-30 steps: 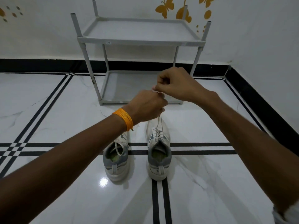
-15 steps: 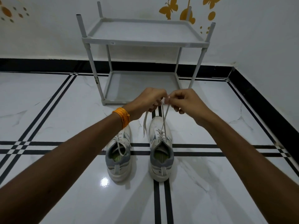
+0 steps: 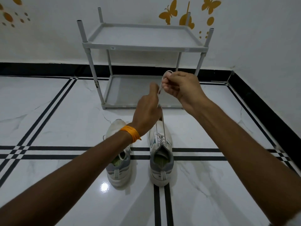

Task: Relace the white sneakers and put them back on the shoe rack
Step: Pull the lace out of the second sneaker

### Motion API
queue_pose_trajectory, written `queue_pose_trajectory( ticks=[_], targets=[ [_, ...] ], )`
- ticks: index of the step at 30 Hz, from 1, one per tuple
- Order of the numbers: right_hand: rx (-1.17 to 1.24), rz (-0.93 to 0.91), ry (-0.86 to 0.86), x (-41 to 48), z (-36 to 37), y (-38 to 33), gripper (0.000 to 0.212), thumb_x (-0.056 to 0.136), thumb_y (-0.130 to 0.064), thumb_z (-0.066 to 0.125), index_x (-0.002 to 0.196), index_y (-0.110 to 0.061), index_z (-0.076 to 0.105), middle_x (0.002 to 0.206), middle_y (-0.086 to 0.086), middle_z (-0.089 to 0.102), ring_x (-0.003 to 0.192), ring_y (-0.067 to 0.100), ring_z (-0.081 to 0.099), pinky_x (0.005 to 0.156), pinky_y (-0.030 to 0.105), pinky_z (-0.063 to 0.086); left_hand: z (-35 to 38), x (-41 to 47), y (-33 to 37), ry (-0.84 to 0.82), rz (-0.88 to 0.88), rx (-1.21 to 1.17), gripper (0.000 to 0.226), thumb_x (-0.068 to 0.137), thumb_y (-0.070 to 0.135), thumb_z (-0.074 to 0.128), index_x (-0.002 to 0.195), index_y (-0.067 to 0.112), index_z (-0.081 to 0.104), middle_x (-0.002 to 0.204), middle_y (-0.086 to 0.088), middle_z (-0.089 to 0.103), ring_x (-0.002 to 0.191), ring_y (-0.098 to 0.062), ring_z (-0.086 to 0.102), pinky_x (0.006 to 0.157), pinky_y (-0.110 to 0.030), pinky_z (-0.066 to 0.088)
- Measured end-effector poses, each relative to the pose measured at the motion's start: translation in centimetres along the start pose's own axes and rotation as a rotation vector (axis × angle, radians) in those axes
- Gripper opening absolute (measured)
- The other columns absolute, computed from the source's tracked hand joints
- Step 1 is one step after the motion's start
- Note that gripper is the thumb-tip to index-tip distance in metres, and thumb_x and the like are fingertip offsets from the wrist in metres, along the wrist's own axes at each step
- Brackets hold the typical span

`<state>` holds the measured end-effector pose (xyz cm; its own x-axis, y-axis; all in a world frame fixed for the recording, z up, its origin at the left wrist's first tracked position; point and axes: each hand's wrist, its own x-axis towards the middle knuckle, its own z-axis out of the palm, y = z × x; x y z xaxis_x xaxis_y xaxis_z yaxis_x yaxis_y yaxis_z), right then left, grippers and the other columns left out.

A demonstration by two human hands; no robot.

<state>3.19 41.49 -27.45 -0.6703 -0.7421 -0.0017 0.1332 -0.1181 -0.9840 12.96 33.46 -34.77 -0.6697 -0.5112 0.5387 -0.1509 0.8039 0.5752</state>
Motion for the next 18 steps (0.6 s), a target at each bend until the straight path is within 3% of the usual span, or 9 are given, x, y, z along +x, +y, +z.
queue_pose_trajectory(
  ticks=[2, 5, 8, 11, 14, 16, 18],
  targets=[
    [0.251, 0.134, 0.099, 0.6, -1.0, 1.1, 0.014, 0.093, -0.005, 0.060, 0.102, 0.005, 0.066, 0.082, 0.012, 0.068, 0.074, 0.016, 0.069, 0.072, 0.024, 0.061, -0.5, -0.6, -0.3, 0.006, 0.029, 0.009, 0.040, 0.085, 0.016, 0.069, 0.110, 0.010, 0.039, 0.065, 0.001, 0.055, 0.050, -0.020, 0.057, 0.045, -0.030, 0.044],
    [0.483, 0.300, 0.241, 0.9, -1.9, 3.5, 0.005, 0.093, 0.002, 0.058, 0.090, 0.004, 0.062, 0.081, 0.016, 0.065, 0.071, 0.019, 0.068, 0.062, 0.024, 0.061, -0.8, -1.4, -0.2, 0.024, 0.142, 0.075, 0.043, 0.084, 0.032, 0.071, 0.107, 0.006, 0.047, 0.063, 0.005, 0.049, 0.048, -0.018, 0.052, 0.046, -0.024, 0.044],
    [0.524, 0.393, 0.337, 1.0, -2.6, 5.7, 0.010, 0.094, 0.006, 0.055, 0.084, 0.004, 0.059, 0.080, 0.018, 0.062, 0.068, 0.021, 0.067, 0.058, 0.026, 0.062, -0.2, -1.5, -0.8, 0.015, 0.199, 0.137, 0.032, 0.085, 0.037, 0.069, 0.084, 0.009, 0.053, 0.058, 0.003, 0.051, 0.048, -0.017, 0.047, 0.047, -0.028, 0.041],
    [0.508, 0.484, 0.318, 0.8, -3.0, 7.1, 0.013, 0.095, 0.008, 0.051, 0.084, 0.006, 0.057, 0.081, 0.020, 0.060, 0.070, 0.023, 0.064, 0.059, 0.028, 0.060, 0.1, -1.2, -1.2, -0.025, 0.042, 0.012, 0.029, 0.083, 0.027, 0.073, 0.066, 0.012, 0.055, 0.049, 0.015, 0.040, 0.044, -0.002, 0.038, 0.048, -0.015, 0.029],
    [0.428, 0.539, 0.282, 0.6, -3.3, 8.1, 0.010, 0.094, 0.009, 0.052, 0.087, 0.008, 0.059, 0.085, 0.022, 0.061, 0.075, 0.025, 0.065, 0.061, 0.031, 0.061, -0.7, -0.6, -0.9, -0.310, -0.115, -0.170, 0.026, 0.082, 0.019, 0.072, 0.062, 0.007, 0.061, 0.049, 0.010, 0.048, 0.044, -0.002, 0.041, 0.049, -0.012, 0.032],
    [0.366, 0.587, 0.239, 0.4, -3.7, 8.4, 0.009, 0.093, 0.008, 0.053, 0.098, 0.011, 0.060, 0.097, 0.025, 0.065, 0.083, 0.028, 0.069, 0.067, 0.034, 0.062, -1.8, 0.1, -0.5, -0.619, -0.341, -0.427, 0.023, 0.083, 0.013, 0.067, 0.062, 0.006, 0.061, 0.052, 0.004, 0.047, 0.046, -0.008, 0.037, 0.046, -0.017, 0.031],
    [0.195, 0.629, 0.194, -0.1, -3.7, 8.3, 0.023, 0.092, 0.000, 0.056, 0.113, 0.009, 0.058, 0.108, 0.025, 0.068, 0.087, 0.030, 0.072, 0.068, 0.034, 0.063, -2.6, 0.5, -0.6, -0.839, -0.565, -0.607, 0.029, 0.085, 0.012, 0.062, 0.056, 0.013, 0.055, 0.053, 0.003, 0.039, 0.047, -0.010, 0.030, 0.046, -0.020, 0.026]
  ],
)
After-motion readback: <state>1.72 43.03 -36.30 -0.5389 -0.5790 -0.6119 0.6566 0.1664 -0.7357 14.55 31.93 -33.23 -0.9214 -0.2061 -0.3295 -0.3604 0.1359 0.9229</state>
